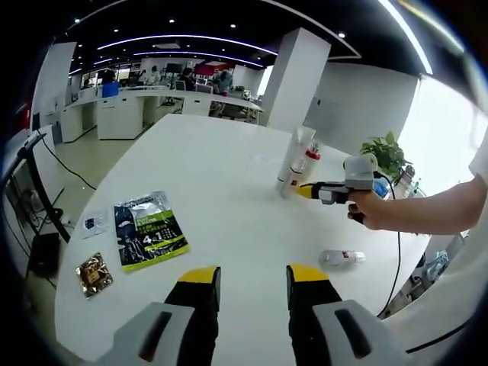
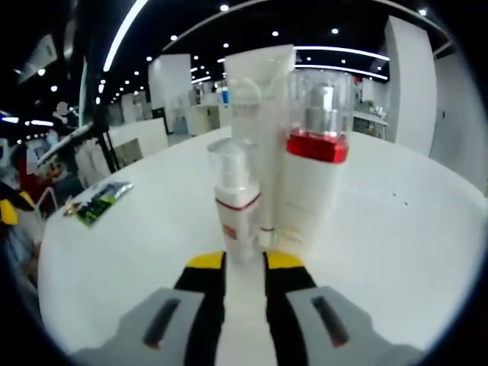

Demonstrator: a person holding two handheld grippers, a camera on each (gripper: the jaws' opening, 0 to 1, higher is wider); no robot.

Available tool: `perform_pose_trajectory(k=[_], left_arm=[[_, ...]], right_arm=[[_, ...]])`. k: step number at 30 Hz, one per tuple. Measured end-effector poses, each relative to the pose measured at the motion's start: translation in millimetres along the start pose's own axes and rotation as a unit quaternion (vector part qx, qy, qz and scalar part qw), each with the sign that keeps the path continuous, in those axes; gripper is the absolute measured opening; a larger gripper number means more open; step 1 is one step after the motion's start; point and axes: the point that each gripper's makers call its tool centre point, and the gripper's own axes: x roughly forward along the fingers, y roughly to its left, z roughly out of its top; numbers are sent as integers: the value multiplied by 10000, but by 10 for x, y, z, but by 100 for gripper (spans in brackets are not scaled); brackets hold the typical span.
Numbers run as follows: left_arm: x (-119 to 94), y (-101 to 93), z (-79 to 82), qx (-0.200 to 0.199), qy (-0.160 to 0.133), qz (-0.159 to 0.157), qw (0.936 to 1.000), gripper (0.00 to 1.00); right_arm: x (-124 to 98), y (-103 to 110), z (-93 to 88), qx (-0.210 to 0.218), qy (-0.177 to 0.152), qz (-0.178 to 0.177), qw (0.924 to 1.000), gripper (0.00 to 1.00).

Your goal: Arrange the skincare products in the storage area until every visible bottle or jar stands upright without overlapping.

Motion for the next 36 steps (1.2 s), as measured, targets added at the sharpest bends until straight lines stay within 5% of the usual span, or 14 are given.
perform_pose_trajectory(k=[18, 36], left_arm=[[233, -343, 53, 357, 80, -461, 9983, 35], [434, -675, 16, 561, 139, -846, 9947, 35]], right_arm=[[-484, -115, -272, 561, -31, 184, 9983, 28], [-1060, 248, -502, 575, -106, 702, 9958, 40]])
